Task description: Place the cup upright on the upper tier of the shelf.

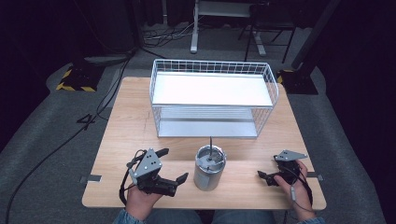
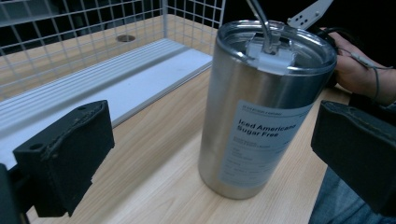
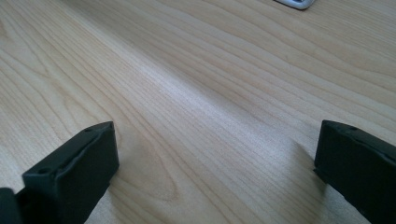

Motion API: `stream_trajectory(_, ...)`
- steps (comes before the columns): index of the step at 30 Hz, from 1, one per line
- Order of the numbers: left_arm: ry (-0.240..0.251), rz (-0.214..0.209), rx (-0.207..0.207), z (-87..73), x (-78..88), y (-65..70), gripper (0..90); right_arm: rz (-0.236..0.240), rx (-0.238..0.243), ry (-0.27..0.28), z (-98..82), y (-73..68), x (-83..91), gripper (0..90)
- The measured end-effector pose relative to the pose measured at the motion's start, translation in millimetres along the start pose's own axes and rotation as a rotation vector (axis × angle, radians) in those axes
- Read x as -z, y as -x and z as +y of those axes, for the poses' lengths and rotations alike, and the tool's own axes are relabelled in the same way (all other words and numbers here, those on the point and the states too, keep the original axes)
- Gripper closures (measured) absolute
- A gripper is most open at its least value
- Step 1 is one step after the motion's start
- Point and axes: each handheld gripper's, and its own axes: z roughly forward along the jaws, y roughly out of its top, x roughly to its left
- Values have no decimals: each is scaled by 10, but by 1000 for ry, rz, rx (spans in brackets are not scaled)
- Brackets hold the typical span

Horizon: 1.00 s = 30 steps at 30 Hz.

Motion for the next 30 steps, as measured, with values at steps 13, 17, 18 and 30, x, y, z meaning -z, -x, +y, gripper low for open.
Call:
stream_trajectory(13,20,-102,-24,63,-285,138,0,0,0,0,0,0,0,0)
stream_trajectory(17,16,-115,-20,54,-365,162,0,0,0,0,0,0,0,0)
stream_trajectory(18,16,-114,-17,51,-385,170,0,0,0,0,0,0,0,0)
stream_trajectory(30,13,-111,-2,-9,-615,238,0,0,0,0,0,0,0,0)
